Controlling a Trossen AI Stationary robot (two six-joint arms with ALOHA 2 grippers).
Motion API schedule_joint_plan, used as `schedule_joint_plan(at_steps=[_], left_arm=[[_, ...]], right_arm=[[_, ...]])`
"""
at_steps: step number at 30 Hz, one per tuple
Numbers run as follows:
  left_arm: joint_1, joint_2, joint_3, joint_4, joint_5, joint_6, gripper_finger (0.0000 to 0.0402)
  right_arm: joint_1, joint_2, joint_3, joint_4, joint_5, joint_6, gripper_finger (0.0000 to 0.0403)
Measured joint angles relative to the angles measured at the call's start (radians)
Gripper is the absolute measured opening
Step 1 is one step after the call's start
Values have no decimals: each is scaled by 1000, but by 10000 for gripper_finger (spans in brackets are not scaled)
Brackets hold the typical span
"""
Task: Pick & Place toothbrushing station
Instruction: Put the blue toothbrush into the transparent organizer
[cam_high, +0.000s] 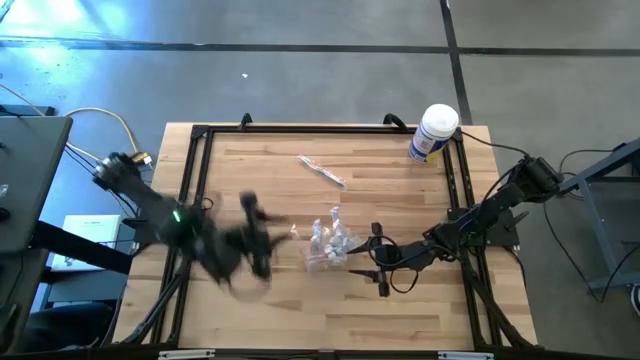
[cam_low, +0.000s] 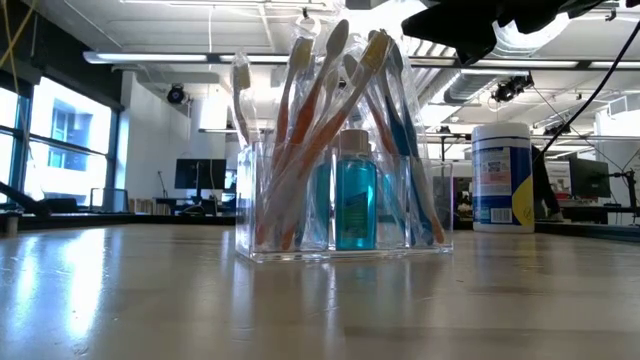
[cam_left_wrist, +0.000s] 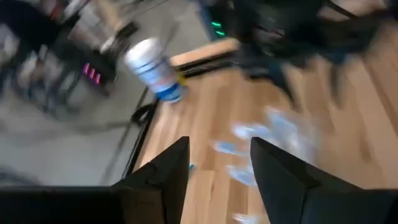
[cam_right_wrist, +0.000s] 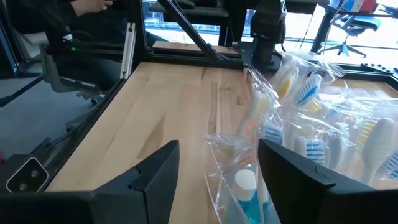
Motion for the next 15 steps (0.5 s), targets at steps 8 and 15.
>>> schedule_joint_plan(at_steps=[8,15], left_arm=[[232,-173,-7,-133,107,-78,163],[485,-153,-8,-180,291,-2,163]], right_arm=[[0,0,0,-2,-28,37,210],[12,0,0,-3,-102,134,210]])
